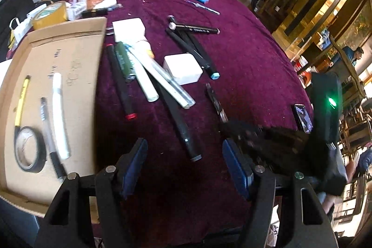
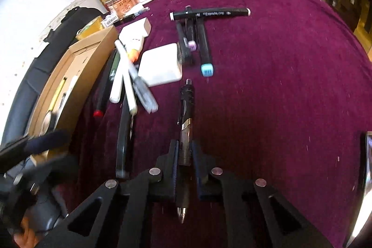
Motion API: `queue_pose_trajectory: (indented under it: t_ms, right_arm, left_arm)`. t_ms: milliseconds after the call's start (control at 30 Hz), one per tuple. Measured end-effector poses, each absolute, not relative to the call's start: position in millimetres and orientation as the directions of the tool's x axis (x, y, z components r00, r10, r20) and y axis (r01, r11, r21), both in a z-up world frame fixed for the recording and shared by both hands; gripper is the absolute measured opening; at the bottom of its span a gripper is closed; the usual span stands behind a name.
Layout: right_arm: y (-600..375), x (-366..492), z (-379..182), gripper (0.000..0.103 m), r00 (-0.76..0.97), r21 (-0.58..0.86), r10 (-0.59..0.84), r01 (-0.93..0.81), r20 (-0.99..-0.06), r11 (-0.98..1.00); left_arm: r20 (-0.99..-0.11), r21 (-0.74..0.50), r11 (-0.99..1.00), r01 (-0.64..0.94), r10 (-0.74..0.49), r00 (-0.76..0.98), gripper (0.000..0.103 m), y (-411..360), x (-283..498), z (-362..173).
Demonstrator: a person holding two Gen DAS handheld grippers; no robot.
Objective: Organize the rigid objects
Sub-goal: 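Grasp a black clear-barrel pen with the right tool while the left tool grasps a black marker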
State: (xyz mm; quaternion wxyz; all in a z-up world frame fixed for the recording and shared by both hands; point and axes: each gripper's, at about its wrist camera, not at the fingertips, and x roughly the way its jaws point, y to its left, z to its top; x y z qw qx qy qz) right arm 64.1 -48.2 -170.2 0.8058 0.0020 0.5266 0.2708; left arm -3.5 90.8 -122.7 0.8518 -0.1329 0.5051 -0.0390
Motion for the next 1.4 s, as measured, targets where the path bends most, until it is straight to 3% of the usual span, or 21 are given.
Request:
queue_pose_trajectory:
  t_ms: [133,367,533,733,867,1067,1100,1200,1267,1300,1333,1400]
  right_arm:
    - [-64.1,54.5,-169.2,0.010,0.268,0.350,0.478,-0.411,-0.836,0.842]
    - [-72.1,55.6,-172.1,0.011,0.271,0.396,0.514,-0.390,-0.814,0.832]
    - [-67.3,54.2,-170.5,0.011,0.290,0.367,0.505,-0.419,-0.813,0.831]
    - [-65.3,59.7,-170.1,0.011,0.289,0.368,0.503,-0.413,-0.815,0.833]
    - [-63.4,66.1,-171.4,0.011,0.302,0.378,0.501,-0.382,-0.811,0.843]
    - [-48.9,62.4,-168.9,0.011,0.348,0.283,0.428,-0.397,-0.834,0.873]
    - [-48.2,62.2,-169.0,0.011,0.350,0.277,0.423,-0.395,-0.836,0.876]
    - [-47.1,62.5,-168.8,0.011,0.352,0.272,0.413,-0.386,-0.840,0.882]
    - [-45.4,62.3,-168.6,0.011,0.355,0.260,0.403,-0.387,-0.843,0.885]
    - [-44.5,62.5,-168.7,0.011,0.357,0.255,0.399,-0.387,-0.845,0.886]
    - [-44.1,62.4,-168.6,0.011,0.359,0.252,0.394,-0.383,-0.846,0.889]
    - [-44.5,62.3,-168.8,0.010,0.362,0.257,0.395,-0.373,-0.844,0.891]
  left_arm:
    - [-0.869,-0.249,0.966,-0.066,-0.193,0.456,0.056,82.8,11.9,-132.3]
    - [-0.907,-0.191,0.976,-0.109,-0.132,0.399,0.049,78.4,45.1,-148.3]
    - [-0.937,-0.154,0.977,-0.149,-0.096,0.336,0.022,78.1,65.2,-164.7]
    - [-0.947,-0.136,0.979,-0.149,-0.085,0.311,0.017,79.9,57.4,-162.1]
    - [-0.952,-0.194,0.974,-0.121,-0.157,0.263,0.016,82.8,34.0,-154.3]
    - [-0.948,-0.216,0.969,-0.119,-0.180,0.262,0.016,84.5,21.8,-158.3]
    - [-0.945,-0.221,0.968,-0.119,-0.182,0.272,0.018,85.6,23.1,-159.2]
    - [-0.939,-0.212,0.971,-0.109,-0.171,0.298,0.037,85.5,30.9,-161.9]
    - [-0.934,-0.213,0.971,-0.106,-0.170,0.314,0.037,84.3,35.1,-162.1]
    - [-0.932,-0.204,0.974,-0.102,-0.161,0.323,0.031,84.0,35.1,-161.9]
    - [-0.931,-0.180,0.978,-0.106,-0.135,0.338,0.015,83.8,35.2,-162.4]
    - [-0.923,-0.185,0.976,-0.116,-0.133,0.360,0.015,89.4,34.2,-164.4]
